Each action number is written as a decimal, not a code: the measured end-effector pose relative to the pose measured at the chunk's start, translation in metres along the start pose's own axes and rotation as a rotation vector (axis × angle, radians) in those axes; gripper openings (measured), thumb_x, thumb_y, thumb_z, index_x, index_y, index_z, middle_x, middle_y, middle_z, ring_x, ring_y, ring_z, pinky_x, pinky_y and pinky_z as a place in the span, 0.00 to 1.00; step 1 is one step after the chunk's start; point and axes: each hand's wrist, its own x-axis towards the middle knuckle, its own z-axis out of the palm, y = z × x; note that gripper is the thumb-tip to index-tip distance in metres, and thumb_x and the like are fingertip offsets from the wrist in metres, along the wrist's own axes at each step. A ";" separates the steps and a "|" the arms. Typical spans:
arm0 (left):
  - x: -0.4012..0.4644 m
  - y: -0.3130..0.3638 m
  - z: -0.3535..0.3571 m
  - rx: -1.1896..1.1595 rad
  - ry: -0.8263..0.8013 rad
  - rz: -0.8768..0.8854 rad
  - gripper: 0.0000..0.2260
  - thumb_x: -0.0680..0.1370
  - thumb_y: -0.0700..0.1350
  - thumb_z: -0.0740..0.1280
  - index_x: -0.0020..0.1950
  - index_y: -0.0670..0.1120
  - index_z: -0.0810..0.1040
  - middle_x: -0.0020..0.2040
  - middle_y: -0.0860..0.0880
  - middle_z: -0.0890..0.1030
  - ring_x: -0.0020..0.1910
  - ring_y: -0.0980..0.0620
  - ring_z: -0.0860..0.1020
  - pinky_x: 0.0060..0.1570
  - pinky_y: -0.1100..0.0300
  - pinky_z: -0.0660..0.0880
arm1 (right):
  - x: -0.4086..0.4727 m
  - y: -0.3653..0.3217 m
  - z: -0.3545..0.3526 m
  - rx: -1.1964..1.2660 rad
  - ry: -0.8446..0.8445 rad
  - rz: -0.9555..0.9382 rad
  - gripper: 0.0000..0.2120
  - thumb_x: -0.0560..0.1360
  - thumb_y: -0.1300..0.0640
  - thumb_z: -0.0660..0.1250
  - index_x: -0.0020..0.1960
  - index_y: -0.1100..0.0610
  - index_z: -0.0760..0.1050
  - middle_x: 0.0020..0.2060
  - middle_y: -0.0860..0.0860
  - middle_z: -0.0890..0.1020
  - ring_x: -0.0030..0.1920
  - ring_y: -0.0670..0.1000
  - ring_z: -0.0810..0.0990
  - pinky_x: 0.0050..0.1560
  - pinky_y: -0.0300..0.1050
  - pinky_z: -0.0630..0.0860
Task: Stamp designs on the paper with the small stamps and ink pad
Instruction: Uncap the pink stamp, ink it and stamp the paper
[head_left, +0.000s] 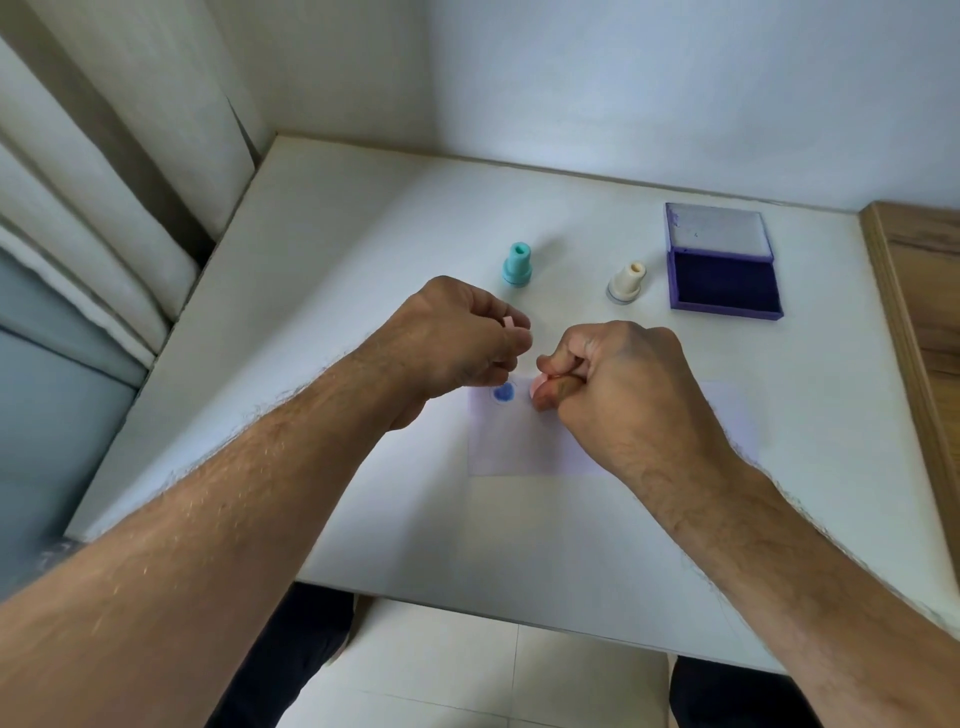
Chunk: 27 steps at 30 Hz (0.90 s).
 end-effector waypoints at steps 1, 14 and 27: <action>0.000 -0.001 0.001 -0.002 0.006 0.000 0.05 0.77 0.38 0.70 0.51 0.41 0.83 0.44 0.42 0.83 0.45 0.47 0.83 0.53 0.53 0.82 | 0.000 0.000 -0.001 0.009 0.002 -0.005 0.05 0.71 0.52 0.75 0.43 0.48 0.80 0.30 0.37 0.74 0.25 0.39 0.71 0.23 0.17 0.60; 0.003 -0.008 -0.007 -0.073 0.078 0.000 0.07 0.78 0.40 0.71 0.54 0.39 0.82 0.45 0.42 0.81 0.44 0.49 0.81 0.50 0.48 0.83 | -0.007 0.002 0.000 0.012 0.073 -0.067 0.10 0.72 0.51 0.74 0.52 0.53 0.82 0.46 0.49 0.86 0.44 0.48 0.81 0.55 0.38 0.76; 0.003 -0.007 -0.005 -0.063 0.019 0.010 0.06 0.78 0.39 0.70 0.53 0.39 0.83 0.43 0.43 0.81 0.42 0.49 0.80 0.53 0.50 0.82 | -0.006 0.022 -0.009 0.817 0.115 0.115 0.08 0.69 0.61 0.76 0.47 0.58 0.83 0.35 0.53 0.86 0.34 0.51 0.84 0.41 0.49 0.84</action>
